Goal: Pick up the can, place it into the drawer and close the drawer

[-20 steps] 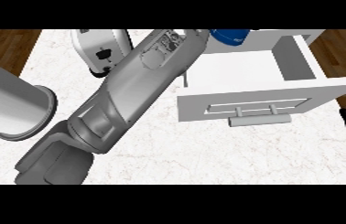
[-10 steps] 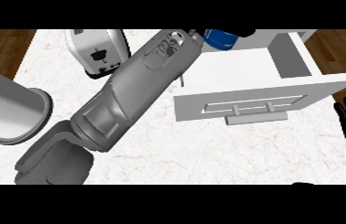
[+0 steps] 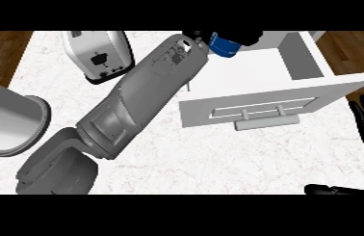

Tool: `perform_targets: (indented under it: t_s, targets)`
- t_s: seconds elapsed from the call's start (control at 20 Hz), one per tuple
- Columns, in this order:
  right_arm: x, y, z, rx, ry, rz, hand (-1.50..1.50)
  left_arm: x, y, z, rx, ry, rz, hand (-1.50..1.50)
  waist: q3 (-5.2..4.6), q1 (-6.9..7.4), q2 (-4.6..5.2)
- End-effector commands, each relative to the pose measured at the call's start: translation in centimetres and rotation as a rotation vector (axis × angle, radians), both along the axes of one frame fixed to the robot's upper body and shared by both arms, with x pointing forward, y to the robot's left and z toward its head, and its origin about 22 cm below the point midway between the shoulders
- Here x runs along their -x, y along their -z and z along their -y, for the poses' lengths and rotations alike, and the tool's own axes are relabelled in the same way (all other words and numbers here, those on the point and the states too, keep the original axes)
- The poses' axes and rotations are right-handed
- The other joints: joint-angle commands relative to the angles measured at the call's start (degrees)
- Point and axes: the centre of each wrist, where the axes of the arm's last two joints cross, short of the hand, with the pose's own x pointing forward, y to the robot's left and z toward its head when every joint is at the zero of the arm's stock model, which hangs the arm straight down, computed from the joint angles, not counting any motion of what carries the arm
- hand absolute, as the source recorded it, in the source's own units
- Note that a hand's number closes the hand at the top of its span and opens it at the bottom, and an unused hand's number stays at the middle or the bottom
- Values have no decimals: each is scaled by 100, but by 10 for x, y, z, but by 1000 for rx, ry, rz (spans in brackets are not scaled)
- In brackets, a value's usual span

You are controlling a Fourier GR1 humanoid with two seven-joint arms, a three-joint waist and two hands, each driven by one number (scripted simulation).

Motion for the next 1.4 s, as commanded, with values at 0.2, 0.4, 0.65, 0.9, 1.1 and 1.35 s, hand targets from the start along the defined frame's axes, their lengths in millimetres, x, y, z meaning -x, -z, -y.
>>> perform_targets:
  t_s: [0.2,0.4,0.65,0.9,1.1,1.35]
  targets:
    - [7,-12,-1,17,-13,24,-150,-3,17,-8,-26,-89,9,-150,-1,-154,23]
    - [-2,-10,-10,2,-22,20,-150,-2,16,-6,-2,-119,17,-150,-2,-92,28]
    - [3,-8,-6,11,-25,29,-150,2,24,-5,-6,-114,11,-150,0,-99,1]
    - [6,-11,0,124,-17,68,-150,2,30,-8,36,-149,25,-150,0,-130,26]
    - [7,-33,-8,284,15,124,-150,2,19,-4,96,-144,-8,-150,-10,-90,17]
    - [2,-39,-10,416,2,169,-150,4,23,-4,134,-93,-20,-150,-12,123,-18]
